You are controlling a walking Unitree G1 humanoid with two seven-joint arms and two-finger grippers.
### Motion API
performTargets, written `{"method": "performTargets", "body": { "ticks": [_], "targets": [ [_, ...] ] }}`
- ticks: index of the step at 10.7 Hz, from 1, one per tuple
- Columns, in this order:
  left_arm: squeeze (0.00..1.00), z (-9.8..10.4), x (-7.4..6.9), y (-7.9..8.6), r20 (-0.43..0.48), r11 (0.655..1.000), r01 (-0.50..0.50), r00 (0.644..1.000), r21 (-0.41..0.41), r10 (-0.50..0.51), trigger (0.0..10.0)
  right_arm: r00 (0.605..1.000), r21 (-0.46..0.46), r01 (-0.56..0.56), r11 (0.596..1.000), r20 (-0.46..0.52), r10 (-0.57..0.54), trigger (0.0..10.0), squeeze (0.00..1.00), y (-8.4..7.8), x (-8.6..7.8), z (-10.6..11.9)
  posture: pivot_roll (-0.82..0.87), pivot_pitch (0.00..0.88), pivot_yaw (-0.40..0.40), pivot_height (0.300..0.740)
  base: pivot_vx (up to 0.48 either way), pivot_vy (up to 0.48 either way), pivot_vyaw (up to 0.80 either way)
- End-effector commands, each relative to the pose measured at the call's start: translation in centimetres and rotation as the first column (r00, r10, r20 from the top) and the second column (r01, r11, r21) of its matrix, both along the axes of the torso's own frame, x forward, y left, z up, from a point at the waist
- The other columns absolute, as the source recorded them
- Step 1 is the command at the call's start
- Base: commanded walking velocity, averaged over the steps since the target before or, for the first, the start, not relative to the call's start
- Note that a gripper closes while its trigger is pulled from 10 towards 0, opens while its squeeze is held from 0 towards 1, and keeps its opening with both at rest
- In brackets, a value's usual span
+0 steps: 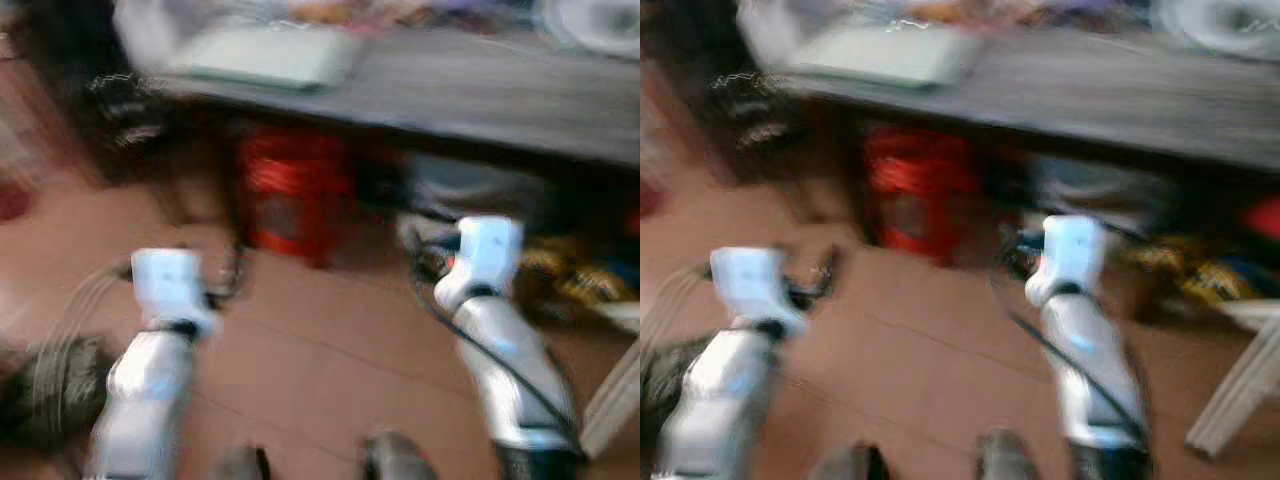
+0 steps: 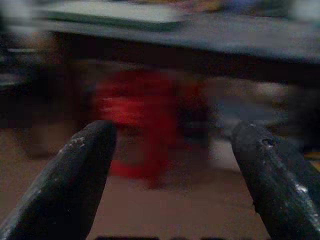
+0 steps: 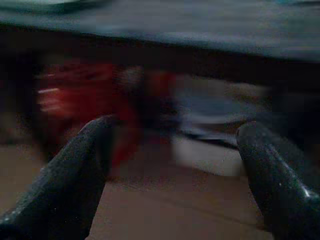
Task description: Setting the table
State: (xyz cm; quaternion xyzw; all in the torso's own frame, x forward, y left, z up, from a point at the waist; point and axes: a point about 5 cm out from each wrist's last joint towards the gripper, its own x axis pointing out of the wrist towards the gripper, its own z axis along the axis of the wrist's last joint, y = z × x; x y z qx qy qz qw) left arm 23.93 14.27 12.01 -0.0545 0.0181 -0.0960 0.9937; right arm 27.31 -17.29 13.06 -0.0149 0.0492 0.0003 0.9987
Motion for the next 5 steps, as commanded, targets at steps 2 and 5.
{"method": "performTargets", "body": {
  "ticks": [2,5],
  "targets": [
    [0.0,0.22,-0.16,0.8,0.005,1.0,-0.017,1.0,0.015,0.016,10.0,1.0,0.003,-0.017,1.0,0.021,0.017,10.0,0.78,0.61,0.02,0.47,-0.04,0.103,0.032,0.74,0.0,-0.444,-0.78],
    [0.0,0.1,-0.5,0.18,-0.001,1.0,0.004,1.0,0.0,-0.004,10.0,0.997,-0.01,-0.017,1.0,0.08,0.018,10.0,1.0,0.77,0.0,1.23,-0.04,0.097,0.04,0.74,0.0,-0.459,0.0]
  ]
}}
